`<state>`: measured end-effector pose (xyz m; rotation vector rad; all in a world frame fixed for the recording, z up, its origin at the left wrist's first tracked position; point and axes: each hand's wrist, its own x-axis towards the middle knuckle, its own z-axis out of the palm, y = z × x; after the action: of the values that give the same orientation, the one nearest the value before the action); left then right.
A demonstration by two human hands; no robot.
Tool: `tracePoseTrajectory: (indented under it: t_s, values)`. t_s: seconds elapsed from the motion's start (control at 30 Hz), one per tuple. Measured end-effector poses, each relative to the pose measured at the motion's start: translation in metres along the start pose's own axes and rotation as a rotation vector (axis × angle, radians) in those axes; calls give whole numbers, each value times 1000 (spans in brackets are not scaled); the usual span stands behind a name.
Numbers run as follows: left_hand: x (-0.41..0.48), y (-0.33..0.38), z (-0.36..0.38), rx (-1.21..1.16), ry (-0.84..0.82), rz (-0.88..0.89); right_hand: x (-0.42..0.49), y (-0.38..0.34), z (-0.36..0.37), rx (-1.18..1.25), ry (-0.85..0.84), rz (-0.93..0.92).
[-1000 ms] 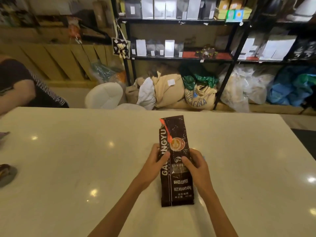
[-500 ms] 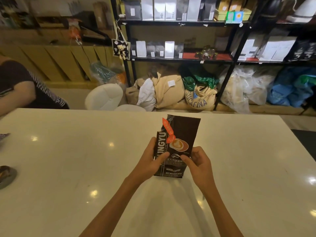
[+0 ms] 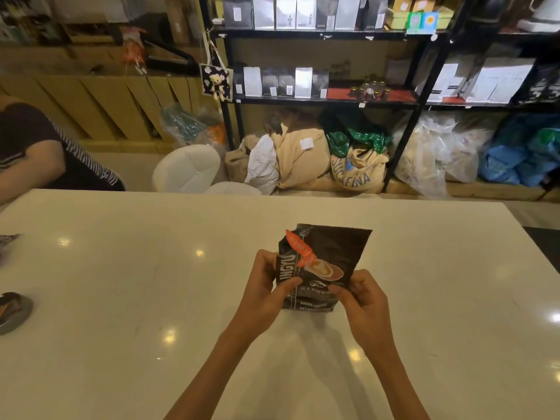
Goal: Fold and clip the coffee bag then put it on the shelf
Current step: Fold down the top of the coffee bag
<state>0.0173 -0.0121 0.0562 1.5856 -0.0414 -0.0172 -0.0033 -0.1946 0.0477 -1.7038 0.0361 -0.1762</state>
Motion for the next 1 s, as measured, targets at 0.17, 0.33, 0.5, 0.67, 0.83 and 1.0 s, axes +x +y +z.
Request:
tracePoseTrajectory:
  t_s: [0.17, 0.33, 0.5, 0.67, 0.83, 1.0]
  values:
    - [0, -9, 3, -16, 29, 2, -5, 9, 3, 3, 6, 2]
    - [8, -14, 11, -64, 65, 5, 5, 7, 11, 83, 74, 31]
    - [41, -6, 6, -108, 49, -27, 38, 8, 8, 74, 45, 45]
    - [65, -12, 4, 161, 81, 134, 70, 19, 17, -139, 8, -29]
    - [60, -18, -2, 384, -66, 248, 64, 18, 12, -180, 75, -73]
    - [36, -26, -10, 443, 41, 326, 34, 16, 3, -128, 92, -105]
